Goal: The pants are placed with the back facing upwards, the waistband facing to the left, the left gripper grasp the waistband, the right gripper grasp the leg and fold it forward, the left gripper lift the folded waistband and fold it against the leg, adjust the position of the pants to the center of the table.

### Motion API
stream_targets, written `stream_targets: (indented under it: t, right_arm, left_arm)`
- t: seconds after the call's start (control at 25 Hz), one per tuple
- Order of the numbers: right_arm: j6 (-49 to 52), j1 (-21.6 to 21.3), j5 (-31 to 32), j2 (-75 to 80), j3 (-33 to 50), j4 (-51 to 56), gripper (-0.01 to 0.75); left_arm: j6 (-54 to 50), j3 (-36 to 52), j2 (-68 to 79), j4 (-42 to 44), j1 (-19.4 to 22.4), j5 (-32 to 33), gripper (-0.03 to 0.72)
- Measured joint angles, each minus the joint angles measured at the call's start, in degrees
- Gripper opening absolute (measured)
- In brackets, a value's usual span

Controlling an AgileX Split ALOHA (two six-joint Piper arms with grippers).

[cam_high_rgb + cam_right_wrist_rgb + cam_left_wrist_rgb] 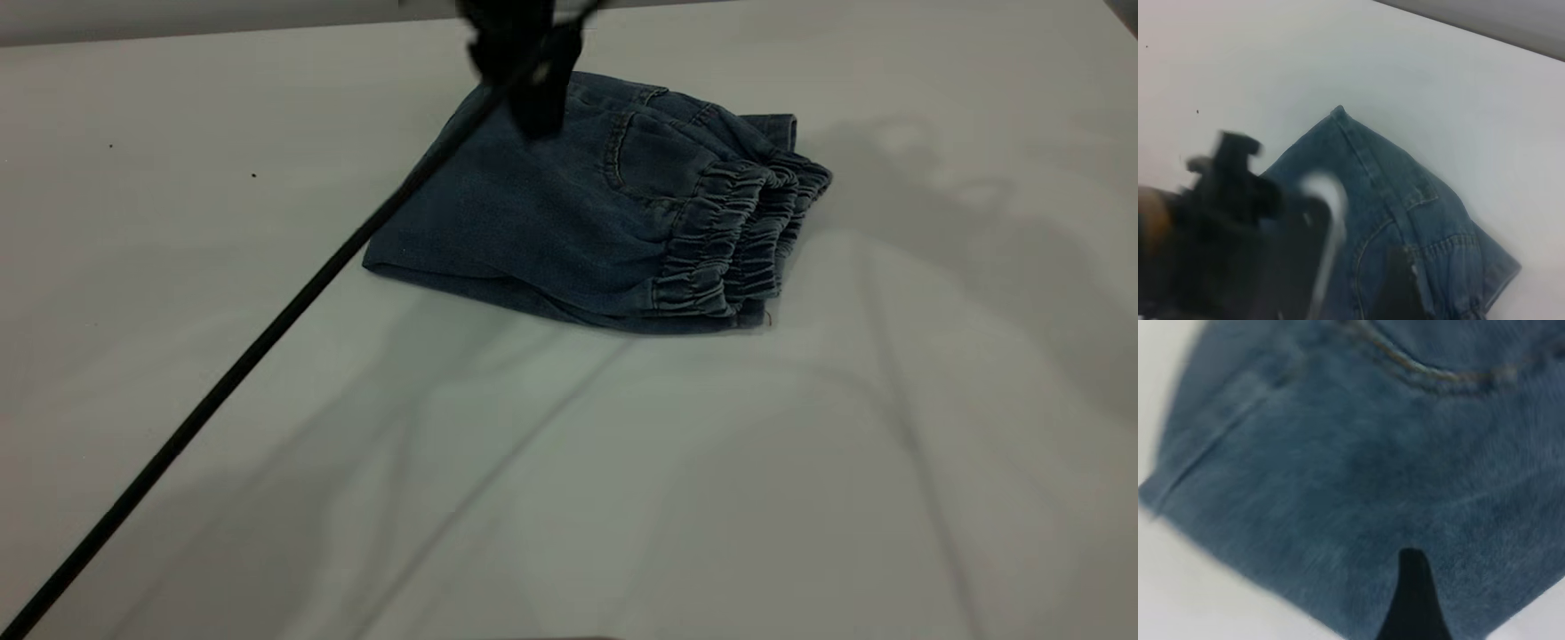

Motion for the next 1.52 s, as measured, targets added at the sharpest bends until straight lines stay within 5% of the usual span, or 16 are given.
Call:
stream_targets:
  t: [0.24,0.44,1.12,1.32,1.52]
  right_arm:
    - [0.0,0.0,0.4,0.0,0.0,0.0,0.49]
    - [0.0,0.0,1.3,0.0,0.0,0.0,0.49]
    - [0.1,0.0,1.5,0.0,0.0,0.0,0.49]
    - [0.1,0.0,1.5,0.0,0.0,0.0,0.49]
    - [-0.7,0.0,1.6,-2.0,0.1,-0.2,0.49]
  left_arm:
    - [18.1,0.0,6.2,-0.2,0.0,-3.5,0.496]
    - [18.8,-0.3,10.4,-0.2,0.0,-8.6,0.496]
    - [-26.8,-6.3,12.9,0.5,0.2,-5.6,0.496]
    - [-29.3,-9.8,13.6,0.5,0.2,-2.7,0.496]
    - [-29.4,-15.3,13.7,1.9,0.2,6.8,0.496]
